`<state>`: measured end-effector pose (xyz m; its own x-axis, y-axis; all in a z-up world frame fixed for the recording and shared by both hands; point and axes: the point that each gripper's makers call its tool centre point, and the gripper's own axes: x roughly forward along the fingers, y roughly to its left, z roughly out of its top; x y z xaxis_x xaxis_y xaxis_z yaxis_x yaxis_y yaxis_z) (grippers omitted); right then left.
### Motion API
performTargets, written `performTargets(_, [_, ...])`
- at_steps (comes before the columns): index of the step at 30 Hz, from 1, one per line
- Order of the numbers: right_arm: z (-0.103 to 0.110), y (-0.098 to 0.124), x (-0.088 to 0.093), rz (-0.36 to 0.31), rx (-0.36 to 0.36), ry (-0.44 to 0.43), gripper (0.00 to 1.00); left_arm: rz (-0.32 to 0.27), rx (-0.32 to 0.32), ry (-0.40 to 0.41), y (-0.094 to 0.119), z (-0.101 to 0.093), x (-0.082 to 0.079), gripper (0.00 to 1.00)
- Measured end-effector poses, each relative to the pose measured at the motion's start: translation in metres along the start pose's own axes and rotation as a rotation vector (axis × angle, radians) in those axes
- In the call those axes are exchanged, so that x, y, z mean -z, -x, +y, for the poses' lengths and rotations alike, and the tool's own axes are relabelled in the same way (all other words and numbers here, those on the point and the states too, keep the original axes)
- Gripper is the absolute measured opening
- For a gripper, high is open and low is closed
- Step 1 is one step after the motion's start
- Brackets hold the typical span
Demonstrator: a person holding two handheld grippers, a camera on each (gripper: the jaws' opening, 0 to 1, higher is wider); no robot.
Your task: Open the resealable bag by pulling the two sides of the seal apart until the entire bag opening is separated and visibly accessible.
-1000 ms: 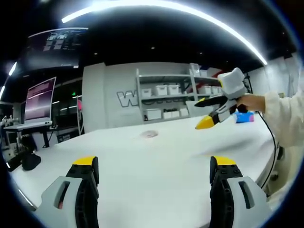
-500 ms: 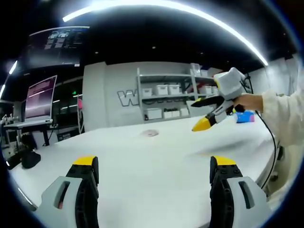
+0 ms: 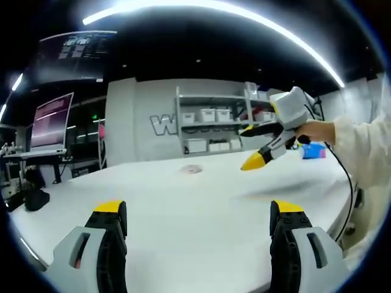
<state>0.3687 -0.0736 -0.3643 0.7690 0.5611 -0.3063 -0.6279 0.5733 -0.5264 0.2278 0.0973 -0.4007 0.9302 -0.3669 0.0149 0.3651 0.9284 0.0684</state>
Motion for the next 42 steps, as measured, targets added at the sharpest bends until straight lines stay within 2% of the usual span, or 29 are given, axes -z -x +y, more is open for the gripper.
performTargets(22, [0.001,-0.02,-0.002,0.011,-0.006,0.0,0.92,-0.002,-0.016,0.016,0.004,0.006,0.001,0.96])
performTargets(32, [-0.002,-0.031,-0.005,-0.023,0.0,-0.083,0.91,0.001,-0.01,0.015,0.001,0.005,0.001,0.96])
performTargets(42, [-0.005,-0.037,0.001,-0.021,0.006,-0.117,0.9,0.006,-0.012,0.012,0.001,0.006,0.0,0.95])
